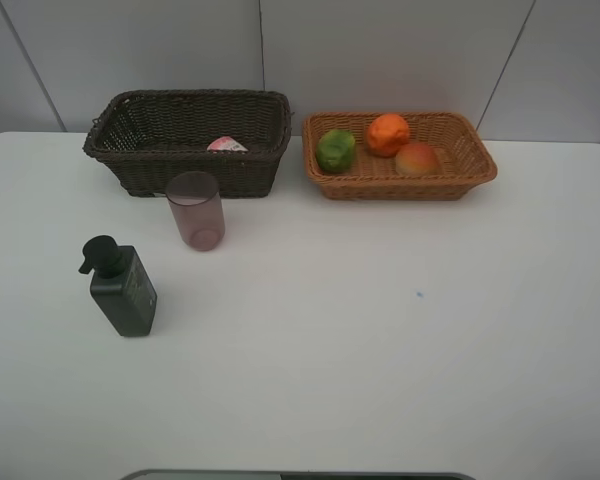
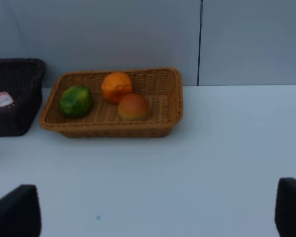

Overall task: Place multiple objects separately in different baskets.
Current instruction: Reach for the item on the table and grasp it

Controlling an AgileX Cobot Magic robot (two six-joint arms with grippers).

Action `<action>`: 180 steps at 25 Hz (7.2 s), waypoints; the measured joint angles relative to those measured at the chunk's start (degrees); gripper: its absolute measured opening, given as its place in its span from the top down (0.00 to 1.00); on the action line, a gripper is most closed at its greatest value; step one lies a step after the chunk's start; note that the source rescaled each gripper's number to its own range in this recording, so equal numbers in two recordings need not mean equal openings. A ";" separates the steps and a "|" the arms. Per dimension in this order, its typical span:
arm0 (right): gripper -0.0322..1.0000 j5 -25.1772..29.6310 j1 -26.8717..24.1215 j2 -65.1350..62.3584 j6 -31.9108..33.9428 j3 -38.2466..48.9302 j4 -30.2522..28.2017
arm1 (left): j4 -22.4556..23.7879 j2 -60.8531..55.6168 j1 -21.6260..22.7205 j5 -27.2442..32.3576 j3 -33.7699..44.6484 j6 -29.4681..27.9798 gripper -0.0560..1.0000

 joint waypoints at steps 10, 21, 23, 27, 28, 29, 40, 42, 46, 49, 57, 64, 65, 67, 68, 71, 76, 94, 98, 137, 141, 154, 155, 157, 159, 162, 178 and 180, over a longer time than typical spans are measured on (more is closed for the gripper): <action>0.00 -4.44 0.00 -5.20 -20.09 18.13 12.41 | 0.00 0.00 0.00 0.00 0.00 0.00 0.06; 0.00 -6.95 0.00 -7.48 -6.79 18.73 1.17 | 0.00 0.00 0.00 0.00 0.00 0.00 0.06; 0.00 -6.95 -0.69 -8.18 -3.78 18.79 -1.18 | 0.00 0.00 0.00 0.00 0.00 0.00 0.06; 0.00 -6.95 -3.15 -8.18 -2.02 18.79 -2.12 | 0.00 0.00 0.00 0.00 0.00 0.00 0.06; 0.00 -6.95 -3.86 -8.18 -1.95 18.79 -2.12 | 0.00 0.00 0.00 0.00 0.00 0.00 0.06; 0.00 -6.95 -4.63 -8.18 -1.89 18.79 -2.06 | 0.00 0.00 0.00 0.00 0.00 0.00 0.06; 0.00 -6.95 -8.73 -8.18 -1.77 18.79 -1.88 | 0.00 0.00 0.00 0.00 0.00 0.00 0.06; 0.00 -6.95 -8.39 -8.18 -1.77 18.79 -1.88 | 0.00 0.00 0.00 0.00 0.00 0.00 0.06; 0.00 -6.95 -8.00 -8.18 -1.82 18.79 -1.79 | 0.00 0.00 0.00 0.00 0.00 0.00 0.06; 0.00 -6.95 -8.00 -8.18 -2.76 18.83 -1.05 | 0.00 0.00 0.00 0.00 0.00 0.00 0.06; 0.00 -6.95 -8.00 -8.18 -3.97 18.83 0.19 | 0.00 0.00 0.00 0.00 0.00 0.00 0.06; 0.00 -6.95 -8.00 -8.18 -4.01 18.83 0.19 | 0.00 0.00 0.00 0.00 0.00 0.00 0.06; 0.00 -6.95 -8.00 -8.18 -4.01 18.83 0.19 | 0.00 0.00 0.00 0.00 0.00 0.00 0.06; 0.00 -6.95 -8.00 -8.18 -4.01 18.83 0.19 | 0.00 0.00 0.00 0.00 0.00 0.00 0.06; 0.00 -6.95 -8.00 -8.18 -4.01 18.83 0.19 | 0.00 0.00 0.00 0.00 0.00 0.00 0.06; 0.00 -6.95 -8.00 -8.18 -4.01 18.83 0.19 | 0.00 0.00 0.00 0.00 0.00 0.00 0.06; 0.00 -6.95 -8.00 -8.18 -4.01 18.83 0.19 | 0.00 0.00 0.00 0.00 0.00 0.00 0.06; 0.00 -6.95 -8.00 -8.18 -4.14 18.83 0.19 | -3.75 2.98 0.00 -1.49 -1.03 0.04 0.06; 0.00 -6.95 -8.00 -8.18 -4.14 18.83 0.19 | -4.06 13.99 0.00 -3.94 -3.72 0.45 0.06; 0.00 -7.00 -8.00 -8.18 -4.14 18.98 0.19 | 4.34 88.91 -24.55 -9.69 -23.93 -26.22 0.06; 0.00 -7.00 -8.00 -8.18 -4.14 18.98 0.19 | 4.87 89.90 -24.55 -10.26 -23.98 -27.90 0.06; 0.00 -7.00 -8.00 -8.18 -4.14 18.98 0.19 | 4.82 93.49 -24.55 -16.95 -21.01 -30.90 0.06; 0.00 -7.00 -8.00 -8.18 -4.14 18.98 0.19 | 4.70 94.08 -24.55 -17.06 -20.94 -31.02 0.06; 0.00 -7.00 -8.00 -8.18 -4.14 18.98 0.19 | 4.49 95.22 -24.55 -17.48 -20.84 -31.11 0.06; 0.00 -7.00 -8.00 -8.18 -4.14 18.98 0.19 | 4.43 95.96 -24.55 -18.59 -20.63 -31.25 0.06; 0.00 -7.00 -8.00 -8.18 -4.14 18.98 0.19 | 4.25 96.25 -24.55 -20.49 -19.74 -31.32 0.06; 0.00 -7.00 -8.00 -8.18 -4.14 18.98 0.19 | 5.79 96.26 -24.55 -22.82 -18.36 -33.44 0.50; 0.00 -7.00 -8.00 -8.18 -4.14 18.98 0.19 | 5.73 96.26 -24.55 -22.82 -18.36 -33.64 0.50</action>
